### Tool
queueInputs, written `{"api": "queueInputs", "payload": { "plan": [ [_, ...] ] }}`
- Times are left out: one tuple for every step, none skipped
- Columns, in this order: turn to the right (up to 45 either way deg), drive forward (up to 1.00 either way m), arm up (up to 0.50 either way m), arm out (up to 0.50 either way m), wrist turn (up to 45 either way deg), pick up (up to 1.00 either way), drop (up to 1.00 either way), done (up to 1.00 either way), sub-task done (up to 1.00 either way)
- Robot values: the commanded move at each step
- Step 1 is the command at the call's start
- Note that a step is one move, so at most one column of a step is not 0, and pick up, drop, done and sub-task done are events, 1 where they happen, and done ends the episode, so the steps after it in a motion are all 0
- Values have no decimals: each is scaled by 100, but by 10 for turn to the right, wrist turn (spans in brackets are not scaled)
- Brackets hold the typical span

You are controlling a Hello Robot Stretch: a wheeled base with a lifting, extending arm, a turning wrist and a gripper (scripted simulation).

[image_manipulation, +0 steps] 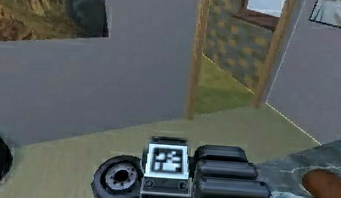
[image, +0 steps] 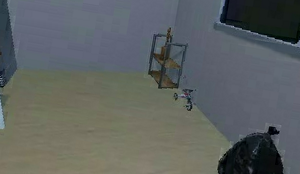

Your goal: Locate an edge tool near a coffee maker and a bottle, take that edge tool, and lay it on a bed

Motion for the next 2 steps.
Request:
{"api": "queueInputs", "payload": {
  "plan": [
    [-30,0,0,0,0,0,0,0,0],
    [0,25,0,0,0,0,0,0,0]
  ]
}}
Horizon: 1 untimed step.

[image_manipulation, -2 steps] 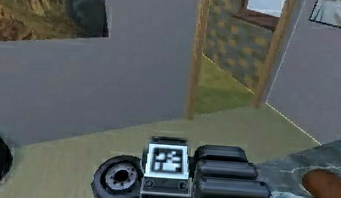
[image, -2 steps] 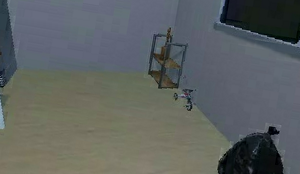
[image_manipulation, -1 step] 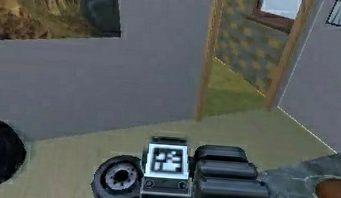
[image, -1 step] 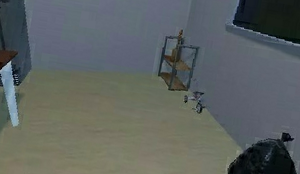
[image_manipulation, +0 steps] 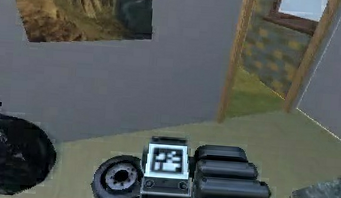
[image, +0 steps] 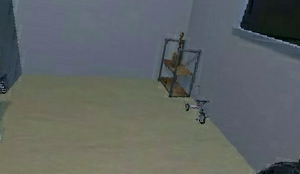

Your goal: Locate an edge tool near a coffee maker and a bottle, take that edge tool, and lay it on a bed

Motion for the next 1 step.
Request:
{"api": "queueInputs", "payload": {
  "plan": [
    [450,0,0,0,0,0,0,0,0]
  ]
}}
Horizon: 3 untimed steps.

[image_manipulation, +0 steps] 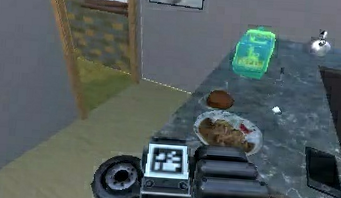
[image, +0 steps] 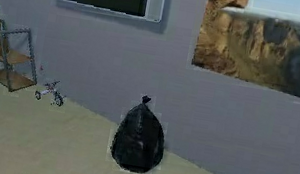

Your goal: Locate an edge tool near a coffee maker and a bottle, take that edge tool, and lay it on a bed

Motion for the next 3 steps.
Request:
{"api": "queueInputs", "payload": {
  "plan": [
    [420,0,0,0,0,0,0,0,0],
    [0,80,0,0,0,0,0,0,0],
    [450,0,0,0,0,0,0,0,0]
  ]
}}
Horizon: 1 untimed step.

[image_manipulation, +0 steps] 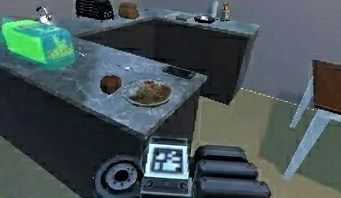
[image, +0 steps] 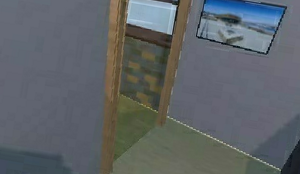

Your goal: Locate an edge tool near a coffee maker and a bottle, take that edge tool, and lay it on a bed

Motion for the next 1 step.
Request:
{"api": "queueInputs", "payload": {
  "plan": [
    [120,0,0,0,0,0,0,0,0]
  ]
}}
